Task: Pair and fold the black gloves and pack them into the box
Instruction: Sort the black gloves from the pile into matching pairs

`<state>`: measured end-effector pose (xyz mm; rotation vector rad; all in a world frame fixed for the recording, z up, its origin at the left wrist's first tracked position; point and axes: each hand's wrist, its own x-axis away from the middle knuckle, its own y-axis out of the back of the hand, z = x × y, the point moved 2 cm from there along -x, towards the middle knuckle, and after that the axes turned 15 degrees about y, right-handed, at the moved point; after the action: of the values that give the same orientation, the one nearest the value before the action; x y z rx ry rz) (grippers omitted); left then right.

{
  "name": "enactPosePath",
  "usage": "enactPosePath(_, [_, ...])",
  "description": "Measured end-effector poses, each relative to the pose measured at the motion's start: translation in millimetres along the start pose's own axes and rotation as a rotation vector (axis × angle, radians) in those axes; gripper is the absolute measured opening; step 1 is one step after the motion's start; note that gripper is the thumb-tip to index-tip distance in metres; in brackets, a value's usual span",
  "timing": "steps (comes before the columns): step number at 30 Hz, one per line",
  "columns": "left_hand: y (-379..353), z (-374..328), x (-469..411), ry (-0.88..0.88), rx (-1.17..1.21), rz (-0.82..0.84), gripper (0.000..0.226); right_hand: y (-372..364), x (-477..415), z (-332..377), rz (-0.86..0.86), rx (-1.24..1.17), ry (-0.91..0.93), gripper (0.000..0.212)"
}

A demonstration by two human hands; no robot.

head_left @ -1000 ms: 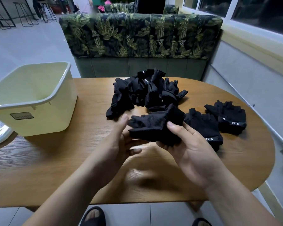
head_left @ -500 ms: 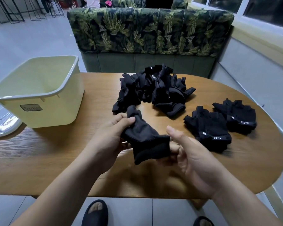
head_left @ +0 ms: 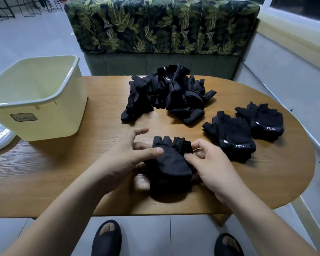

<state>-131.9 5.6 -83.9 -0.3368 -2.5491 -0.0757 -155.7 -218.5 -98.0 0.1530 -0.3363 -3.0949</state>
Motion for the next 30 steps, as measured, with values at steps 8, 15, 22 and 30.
enactPosePath(8, [-7.1,-2.4,13.0,-0.521,-0.645,-0.495,0.035,8.4,-3.0,6.5,-0.072,0.598,0.336,0.040])
enactPosePath(15, [-34.0,12.7,19.2,-0.705,-1.050,-0.225,0.024,16.2,0.4,10.4,0.209,0.653,0.470,0.025])
enactPosePath(22, [-44.4,23.9,7.8,-0.767,-1.234,-0.314,0.026,19.7,-9.7,-6.6,0.254,0.744,0.467,0.027])
enactPosePath(30, [-38.1,17.3,8.7,-0.714,-1.236,-0.275,0.017,16.8,-10.7,-11.1,0.238,0.820,0.457,0.038])
